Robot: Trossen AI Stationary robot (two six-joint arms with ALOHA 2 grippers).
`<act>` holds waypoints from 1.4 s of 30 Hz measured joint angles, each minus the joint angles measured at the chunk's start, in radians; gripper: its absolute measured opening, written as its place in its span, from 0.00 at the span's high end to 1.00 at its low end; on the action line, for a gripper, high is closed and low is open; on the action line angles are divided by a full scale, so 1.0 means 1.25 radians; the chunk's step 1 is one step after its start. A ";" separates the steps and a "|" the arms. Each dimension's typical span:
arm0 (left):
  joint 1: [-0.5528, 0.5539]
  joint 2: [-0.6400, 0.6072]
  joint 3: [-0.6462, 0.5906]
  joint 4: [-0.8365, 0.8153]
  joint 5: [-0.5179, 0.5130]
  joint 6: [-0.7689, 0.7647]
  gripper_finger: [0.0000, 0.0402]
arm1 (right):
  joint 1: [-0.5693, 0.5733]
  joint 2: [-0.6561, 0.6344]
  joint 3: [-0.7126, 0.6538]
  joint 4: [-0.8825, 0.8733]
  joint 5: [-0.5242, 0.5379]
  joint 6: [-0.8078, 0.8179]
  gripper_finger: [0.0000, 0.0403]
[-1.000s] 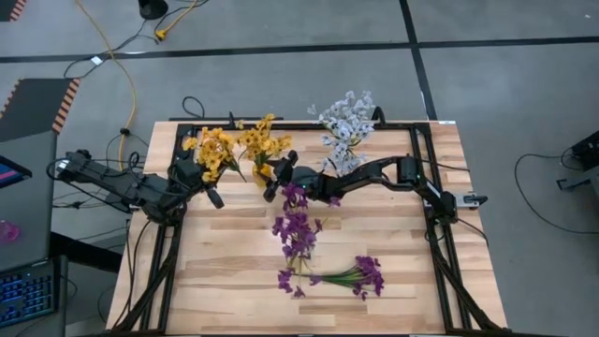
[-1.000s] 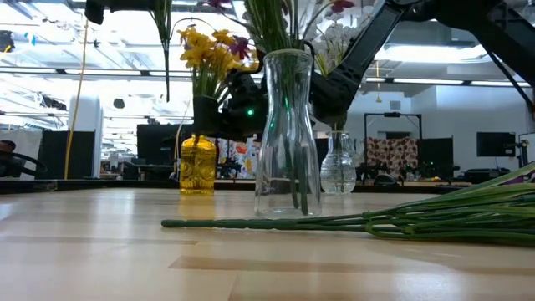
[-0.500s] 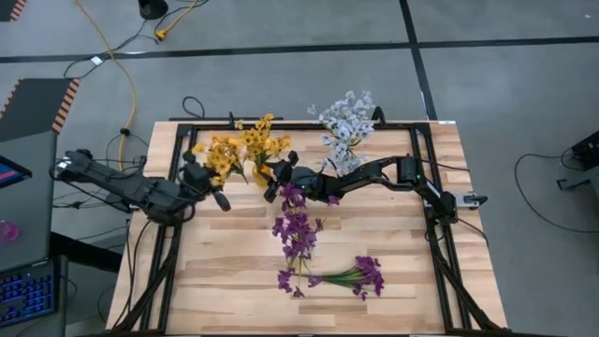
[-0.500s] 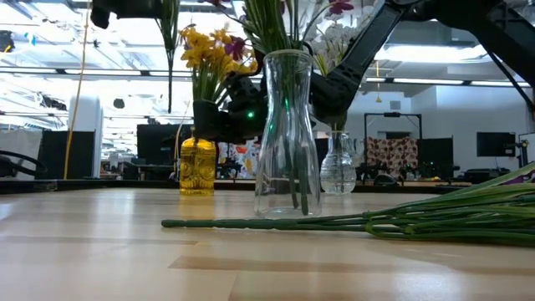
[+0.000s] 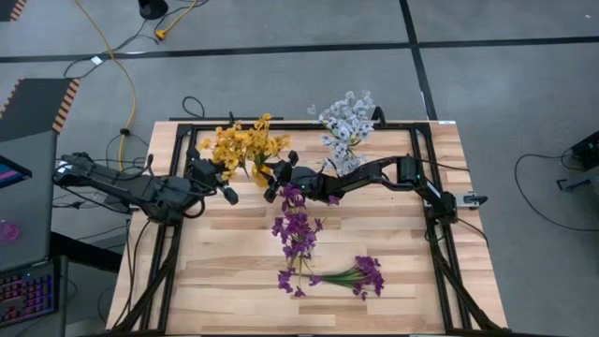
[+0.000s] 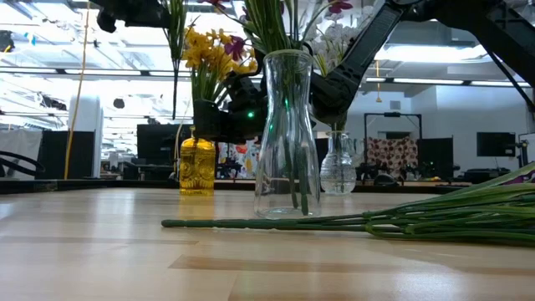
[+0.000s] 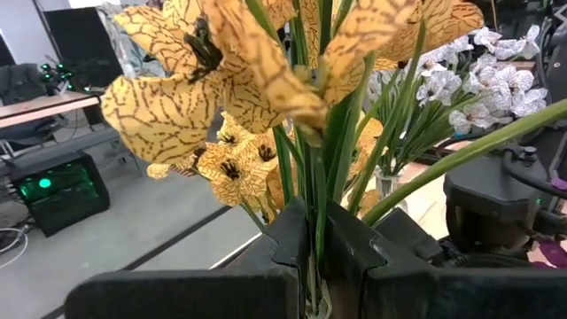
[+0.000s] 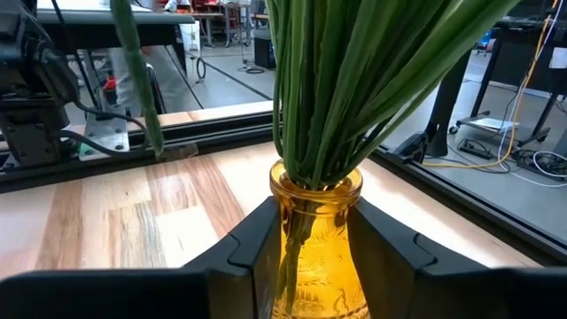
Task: Sort flowers into vase by color
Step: Put the yellow flowers into the yellow vase
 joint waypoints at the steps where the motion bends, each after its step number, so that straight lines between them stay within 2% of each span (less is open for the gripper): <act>1: 0.000 0.000 0.000 0.000 0.000 0.000 0.97 | 0.000 0.000 0.000 -0.001 0.000 0.000 0.61; 12: 0.000 0.000 0.000 0.000 0.002 0.000 0.97 | -0.001 0.000 0.000 -0.004 -0.022 0.000 0.58; 23: 0.000 0.000 0.000 0.000 0.002 0.000 0.97 | -0.005 0.000 0.000 -0.007 -0.028 0.000 0.37; 33: 0.000 0.000 0.000 0.000 0.002 -0.005 0.97 | -0.016 0.007 0.036 -0.027 -0.028 0.007 0.37; 38: 0.001 0.000 0.000 0.000 0.002 -0.010 0.97 | -0.016 0.010 0.070 -0.116 -0.038 0.004 0.37; 42: 0.001 0.000 0.000 0.000 0.015 -0.011 0.97 | -0.016 0.009 0.076 -0.129 -0.039 0.003 0.37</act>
